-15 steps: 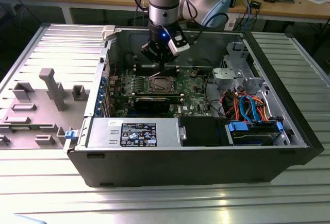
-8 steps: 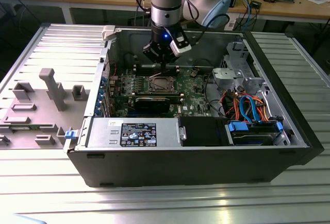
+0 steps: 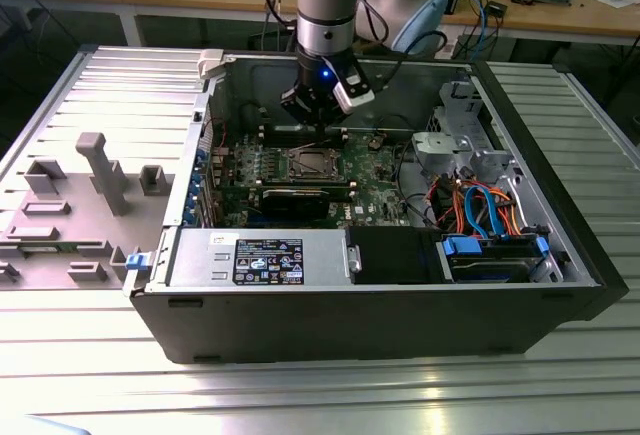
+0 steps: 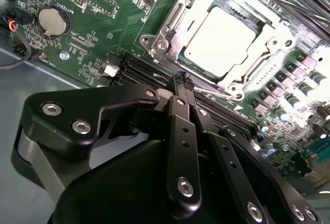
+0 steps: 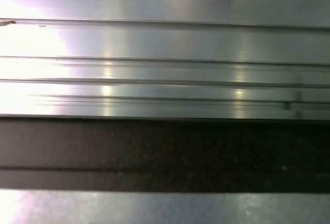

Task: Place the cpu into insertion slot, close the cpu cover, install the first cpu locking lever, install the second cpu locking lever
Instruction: 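Install the first cpu locking lever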

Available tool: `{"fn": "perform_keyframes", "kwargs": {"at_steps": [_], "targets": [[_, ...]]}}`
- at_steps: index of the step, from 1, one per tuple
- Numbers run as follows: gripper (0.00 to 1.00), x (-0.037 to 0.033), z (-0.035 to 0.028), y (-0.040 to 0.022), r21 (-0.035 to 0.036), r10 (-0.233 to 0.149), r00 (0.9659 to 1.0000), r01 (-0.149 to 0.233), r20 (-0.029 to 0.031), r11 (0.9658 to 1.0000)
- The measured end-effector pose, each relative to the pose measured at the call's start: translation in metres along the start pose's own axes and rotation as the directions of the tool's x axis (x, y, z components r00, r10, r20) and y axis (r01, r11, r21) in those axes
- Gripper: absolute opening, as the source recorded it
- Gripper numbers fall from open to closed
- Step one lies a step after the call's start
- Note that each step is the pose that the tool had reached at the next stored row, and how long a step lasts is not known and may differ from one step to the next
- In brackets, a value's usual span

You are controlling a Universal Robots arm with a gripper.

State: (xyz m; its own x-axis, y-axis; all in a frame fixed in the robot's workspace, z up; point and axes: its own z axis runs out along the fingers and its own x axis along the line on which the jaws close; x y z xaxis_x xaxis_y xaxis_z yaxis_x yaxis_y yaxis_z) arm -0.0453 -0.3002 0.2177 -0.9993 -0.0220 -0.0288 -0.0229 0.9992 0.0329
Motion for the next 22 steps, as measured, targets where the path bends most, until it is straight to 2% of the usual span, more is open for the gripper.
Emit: {"fn": "perform_keyframes", "kwargs": {"at_steps": [8, 22], "targets": [[0.11, -0.0033, 0.0118, -0.0004, -0.0003, 0.001, 1.0000, -0.001, 0.0001, 1.0000], [0.11, -0.0046, 0.0119, -0.0004, -0.0003, 0.001, 1.0000, -0.001, 0.0000, 1.0000]]}}
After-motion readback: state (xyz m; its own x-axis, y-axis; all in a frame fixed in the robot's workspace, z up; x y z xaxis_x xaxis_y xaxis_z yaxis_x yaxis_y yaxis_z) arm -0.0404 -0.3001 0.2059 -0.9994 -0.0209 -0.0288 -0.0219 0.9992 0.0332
